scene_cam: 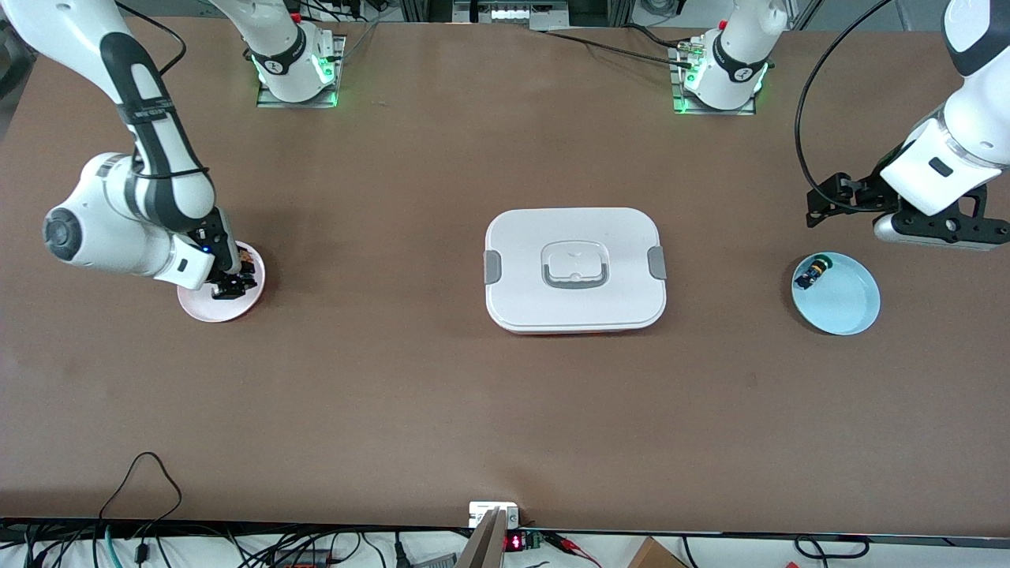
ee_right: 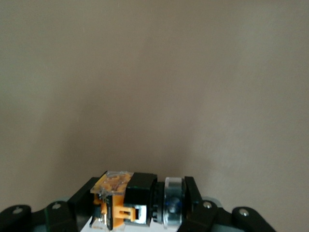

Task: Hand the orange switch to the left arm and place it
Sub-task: 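Lift the switch with the right gripper while the left gripper reaches over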

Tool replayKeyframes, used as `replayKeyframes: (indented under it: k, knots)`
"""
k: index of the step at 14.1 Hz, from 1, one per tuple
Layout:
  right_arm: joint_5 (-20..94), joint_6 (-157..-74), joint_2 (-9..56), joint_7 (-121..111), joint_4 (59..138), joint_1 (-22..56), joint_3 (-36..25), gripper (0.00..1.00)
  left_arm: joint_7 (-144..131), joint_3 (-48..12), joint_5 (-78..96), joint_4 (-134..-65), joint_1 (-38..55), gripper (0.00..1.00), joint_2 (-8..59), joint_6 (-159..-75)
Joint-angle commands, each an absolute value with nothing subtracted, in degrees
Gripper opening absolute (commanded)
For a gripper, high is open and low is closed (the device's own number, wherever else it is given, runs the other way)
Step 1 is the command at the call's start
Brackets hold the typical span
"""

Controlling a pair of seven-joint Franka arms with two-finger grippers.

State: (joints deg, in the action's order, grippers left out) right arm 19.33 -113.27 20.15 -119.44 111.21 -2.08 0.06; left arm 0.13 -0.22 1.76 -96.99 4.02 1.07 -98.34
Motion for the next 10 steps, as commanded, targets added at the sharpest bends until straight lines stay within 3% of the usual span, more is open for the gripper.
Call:
replayKeyframes:
  k: [1, 6, 10]
  knots:
    - [28.07, -104.81, 20.65, -113.94, 105.58, -1.58, 2.53, 0.00, -0.44, -0.44, 0.09, -95.10, 4.13, 1.00, 1.85, -96.94]
    - [48.55, -101.51, 22.06, -106.01, 104.50, -0.10, 8.61, 0.00, -0.44, -0.44, 0.09, -95.10, 4.22, 1.00, 1.76, -96.94]
    - [67.72, -102.12, 22.24, -99.60, 103.28, 6.22, 9.23, 0.00, -0.70, -0.53, 0.18, -95.10, 4.22, 1.00, 1.76, -95.54]
